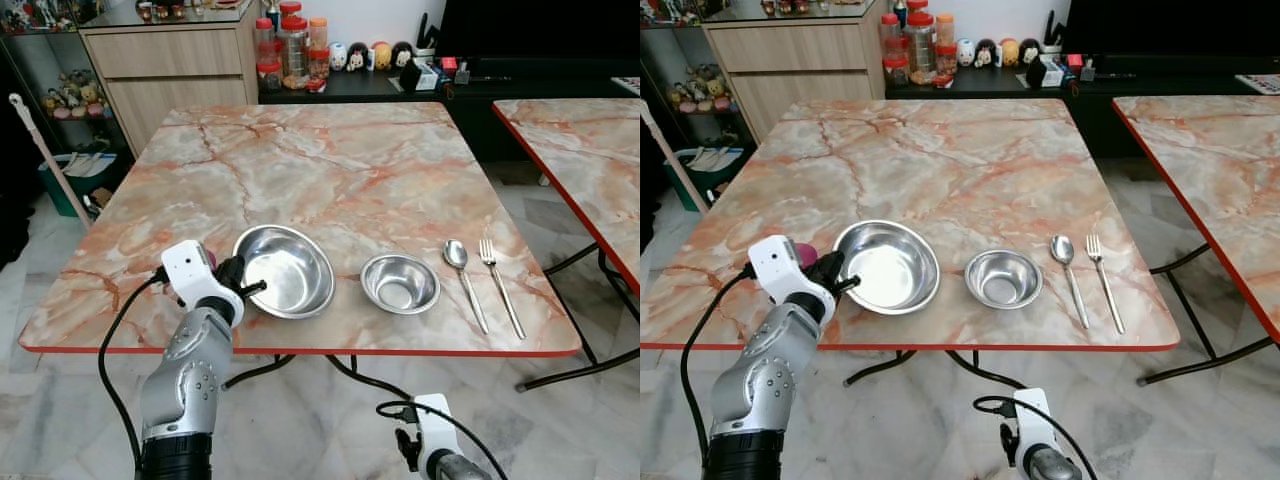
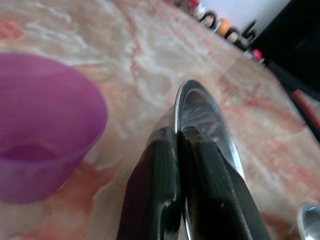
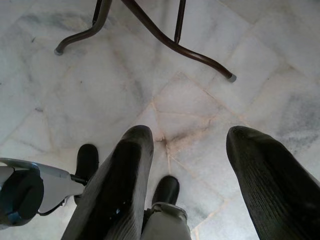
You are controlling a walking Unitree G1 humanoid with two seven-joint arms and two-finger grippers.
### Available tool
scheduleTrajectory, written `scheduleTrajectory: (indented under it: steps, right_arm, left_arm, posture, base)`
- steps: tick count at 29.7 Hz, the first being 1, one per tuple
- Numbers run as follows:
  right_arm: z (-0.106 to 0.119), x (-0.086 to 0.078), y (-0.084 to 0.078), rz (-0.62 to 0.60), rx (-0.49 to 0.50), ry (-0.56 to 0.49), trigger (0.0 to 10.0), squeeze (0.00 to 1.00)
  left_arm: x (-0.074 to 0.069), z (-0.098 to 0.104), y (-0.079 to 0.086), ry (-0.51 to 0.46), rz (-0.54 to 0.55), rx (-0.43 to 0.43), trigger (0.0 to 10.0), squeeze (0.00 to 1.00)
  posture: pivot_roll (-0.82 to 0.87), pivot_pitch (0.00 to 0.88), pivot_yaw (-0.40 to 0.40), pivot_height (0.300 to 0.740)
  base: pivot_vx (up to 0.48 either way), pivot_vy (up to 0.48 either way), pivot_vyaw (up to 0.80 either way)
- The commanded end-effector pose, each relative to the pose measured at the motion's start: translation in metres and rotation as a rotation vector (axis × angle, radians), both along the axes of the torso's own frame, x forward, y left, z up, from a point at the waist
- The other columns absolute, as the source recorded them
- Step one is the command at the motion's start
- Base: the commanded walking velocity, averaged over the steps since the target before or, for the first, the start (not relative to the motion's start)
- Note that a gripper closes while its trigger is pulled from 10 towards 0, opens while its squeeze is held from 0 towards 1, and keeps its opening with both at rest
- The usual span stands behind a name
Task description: Setting the table
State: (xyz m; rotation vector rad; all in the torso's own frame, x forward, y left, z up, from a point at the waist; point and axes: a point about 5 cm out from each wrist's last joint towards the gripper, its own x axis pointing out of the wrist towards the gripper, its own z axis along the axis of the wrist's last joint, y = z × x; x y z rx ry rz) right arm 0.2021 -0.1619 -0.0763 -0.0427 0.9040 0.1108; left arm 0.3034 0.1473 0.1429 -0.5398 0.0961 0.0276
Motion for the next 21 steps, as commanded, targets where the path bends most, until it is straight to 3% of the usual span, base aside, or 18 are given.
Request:
scheduleTrajectory:
  steps: [1,3,10,18,21]
  right_arm:
    - [0.001,0.003,0.000,0.009,-0.003,0.002,10.0,0.00]
    - [0.002,0.003,0.000,0.008,-0.003,0.001,10.0,0.00]
    - [0.003,0.006,-0.001,0.000,-0.002,-0.004,10.0,0.00]
    - [0.003,0.005,-0.002,-0.003,-0.002,-0.003,10.0,0.00]
    - [0.002,0.004,-0.003,-0.011,-0.003,-0.002,10.0,0.00]
  left_arm:
    - [0.002,0.013,0.002,-0.070,0.012,-0.040,10.0,0.00]
    - [0.002,0.014,0.002,-0.075,0.015,-0.050,10.0,0.00]
    - [0.009,0.031,0.006,-0.182,0.071,-0.200,10.0,0.00]
    - [0.016,0.048,0.007,-0.265,0.089,-0.256,10.0,0.00]
    - [0.021,0.057,0.000,-0.296,0.064,-0.310,10.0,0.00]
  posture:
    - [0.08,0.000,-0.019,0.732]
    - [0.08,0.000,-0.021,0.732]
    - [0.08,0.000,-0.029,0.732]
    - [0.08,0.000,-0.031,0.732]
    - [0.07,0.000,-0.027,0.732]
  base:
    - [0.000,0.000,0.00]
    - [0.000,0.000,0.00]
    - [0.000,0.000,0.00]
    - [0.000,0.000,0.00]
    - [0.000,0.000,0.00]
